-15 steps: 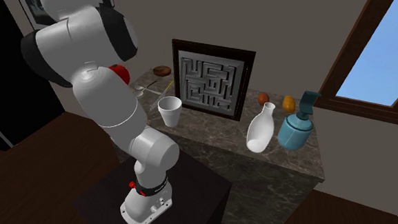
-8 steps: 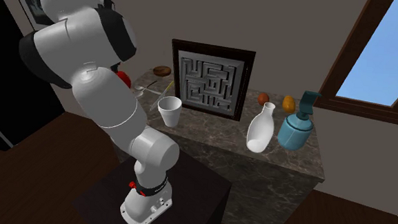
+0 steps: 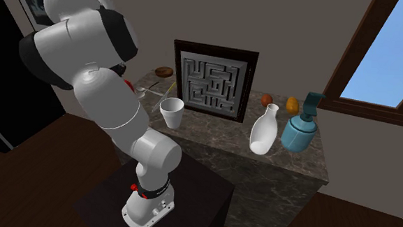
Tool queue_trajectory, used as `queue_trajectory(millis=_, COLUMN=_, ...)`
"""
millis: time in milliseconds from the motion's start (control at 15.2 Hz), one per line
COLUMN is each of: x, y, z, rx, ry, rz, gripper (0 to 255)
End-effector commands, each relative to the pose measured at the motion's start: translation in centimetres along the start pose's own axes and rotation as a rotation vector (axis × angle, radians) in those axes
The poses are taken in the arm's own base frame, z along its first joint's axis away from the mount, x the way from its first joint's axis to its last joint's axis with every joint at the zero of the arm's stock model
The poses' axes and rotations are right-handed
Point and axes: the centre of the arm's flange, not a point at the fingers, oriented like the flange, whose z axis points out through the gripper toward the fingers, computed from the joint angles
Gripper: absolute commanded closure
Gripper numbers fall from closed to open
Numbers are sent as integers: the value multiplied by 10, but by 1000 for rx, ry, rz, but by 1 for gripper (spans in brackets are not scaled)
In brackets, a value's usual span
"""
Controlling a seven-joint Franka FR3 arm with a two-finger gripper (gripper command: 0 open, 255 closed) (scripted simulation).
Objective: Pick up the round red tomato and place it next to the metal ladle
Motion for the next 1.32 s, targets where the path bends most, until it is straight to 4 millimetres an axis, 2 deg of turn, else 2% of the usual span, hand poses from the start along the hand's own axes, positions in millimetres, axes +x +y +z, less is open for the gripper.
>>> queue_trajectory(millis=0, x=1, y=-1, z=10, rx=1, ry=0, rz=0, gripper=255)
queue_trajectory(millis=858, x=7, y=-4, z=79, rx=1, ry=0, rz=0, gripper=255)
queue_trajectory(millis=1254, x=7, y=-4, z=79, rx=1, ry=0, rz=0, gripper=255)
